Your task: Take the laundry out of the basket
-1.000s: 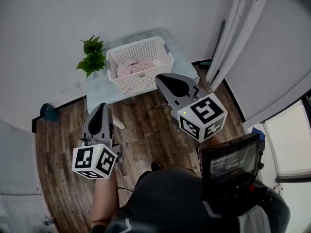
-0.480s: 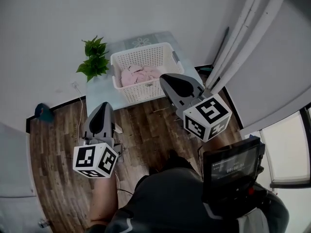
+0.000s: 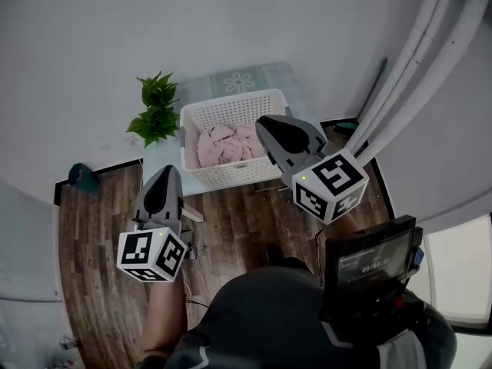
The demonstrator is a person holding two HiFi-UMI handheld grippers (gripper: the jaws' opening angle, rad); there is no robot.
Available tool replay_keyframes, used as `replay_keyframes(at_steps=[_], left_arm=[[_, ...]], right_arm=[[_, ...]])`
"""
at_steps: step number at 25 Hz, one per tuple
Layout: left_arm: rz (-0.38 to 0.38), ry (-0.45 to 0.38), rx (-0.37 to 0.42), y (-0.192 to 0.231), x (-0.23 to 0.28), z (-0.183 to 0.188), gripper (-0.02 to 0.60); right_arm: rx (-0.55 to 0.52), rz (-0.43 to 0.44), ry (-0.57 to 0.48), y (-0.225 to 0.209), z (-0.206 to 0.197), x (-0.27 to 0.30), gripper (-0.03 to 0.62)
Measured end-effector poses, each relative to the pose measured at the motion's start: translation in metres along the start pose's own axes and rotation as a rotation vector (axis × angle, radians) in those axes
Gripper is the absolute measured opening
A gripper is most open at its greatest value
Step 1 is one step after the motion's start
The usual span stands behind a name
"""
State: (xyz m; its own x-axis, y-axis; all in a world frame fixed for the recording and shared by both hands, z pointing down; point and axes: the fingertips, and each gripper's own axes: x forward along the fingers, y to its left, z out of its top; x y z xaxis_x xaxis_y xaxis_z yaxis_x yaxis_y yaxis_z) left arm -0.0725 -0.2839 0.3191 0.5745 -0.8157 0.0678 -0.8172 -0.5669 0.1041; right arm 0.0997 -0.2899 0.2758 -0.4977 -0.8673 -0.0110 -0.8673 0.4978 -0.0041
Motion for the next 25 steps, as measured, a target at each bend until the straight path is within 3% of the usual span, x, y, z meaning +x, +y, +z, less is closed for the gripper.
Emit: replay_keyframes(at_steps=[8, 12, 18, 25], left_arm=[[0.042, -0.021, 0.022, -0.007, 0.049, 0.015, 0.009], [0.087, -0.009, 0.020, -0.002, 0.063, 0.015, 0.011], [0.160, 0.037, 0.025, 0.015, 0.082, 0.004, 0.011], [0.186, 0.058, -0.003, 0.044, 0.087, -0.005, 0.011]], right_arm=[[-0.057, 0.144, 0.006, -0.037, -0.004, 0.031, 0.028], [-0.029, 0.286, 0.048, -0.042, -0.018, 0.050, 0.155], [-0.065, 0.426, 0.179, -0.048, -0.068, 0.086, 0.261], [-0.060, 0.485, 0.321, -0.042, -0.120, 0.117, 0.370]])
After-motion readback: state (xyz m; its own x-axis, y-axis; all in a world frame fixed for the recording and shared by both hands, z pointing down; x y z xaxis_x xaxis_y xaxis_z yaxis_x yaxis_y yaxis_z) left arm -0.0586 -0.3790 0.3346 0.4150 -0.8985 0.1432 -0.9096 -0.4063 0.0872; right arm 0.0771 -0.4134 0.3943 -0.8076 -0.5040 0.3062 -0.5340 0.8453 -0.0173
